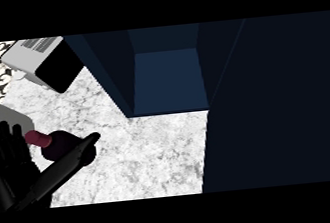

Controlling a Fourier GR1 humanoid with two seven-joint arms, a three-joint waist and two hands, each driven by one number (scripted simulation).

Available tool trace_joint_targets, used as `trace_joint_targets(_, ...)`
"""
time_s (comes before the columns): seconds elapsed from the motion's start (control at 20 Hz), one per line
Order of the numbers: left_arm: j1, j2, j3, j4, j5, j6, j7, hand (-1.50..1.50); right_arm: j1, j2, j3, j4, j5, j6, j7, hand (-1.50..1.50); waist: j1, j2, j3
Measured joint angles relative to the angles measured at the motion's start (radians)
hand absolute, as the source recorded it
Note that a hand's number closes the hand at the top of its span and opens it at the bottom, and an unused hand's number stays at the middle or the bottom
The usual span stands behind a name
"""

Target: Pick up the wine, place it into the cabinet and close the cabinet

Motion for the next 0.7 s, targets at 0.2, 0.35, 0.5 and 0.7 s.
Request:
trace_joint_targets(0.2,0.035,-0.017,0.051,0.07,0.095,-0.03,-0.143,-1.5,-0.032,0.006,0.011,-0.001,0.001,-0.02,0.028,-1.5,0.001,0.0,0.0)
trace_joint_targets(0.35,0.064,-0.038,0.088,0.125,0.157,-0.057,-0.259,-1.5,-0.042,0.005,0.01,-0.001,0.002,-0.03,0.04,-1.5,0.002,-0.001,0.0)
trace_joint_targets(0.5,0.078,-0.059,0.12,0.171,0.218,-0.098,-0.344,-1.5,-0.03,0.002,0.017,-0.001,0.004,-0.026,0.029,-1.5,0.002,0.0,0.0)
trace_joint_targets(0.7,0.097,-0.077,0.174,0.243,0.296,-0.165,-0.455,-1.5,-0.053,-0.012,-0.016,-0.001,0.0,-0.02,0.044,-1.5,0.003,0.0,0.001)
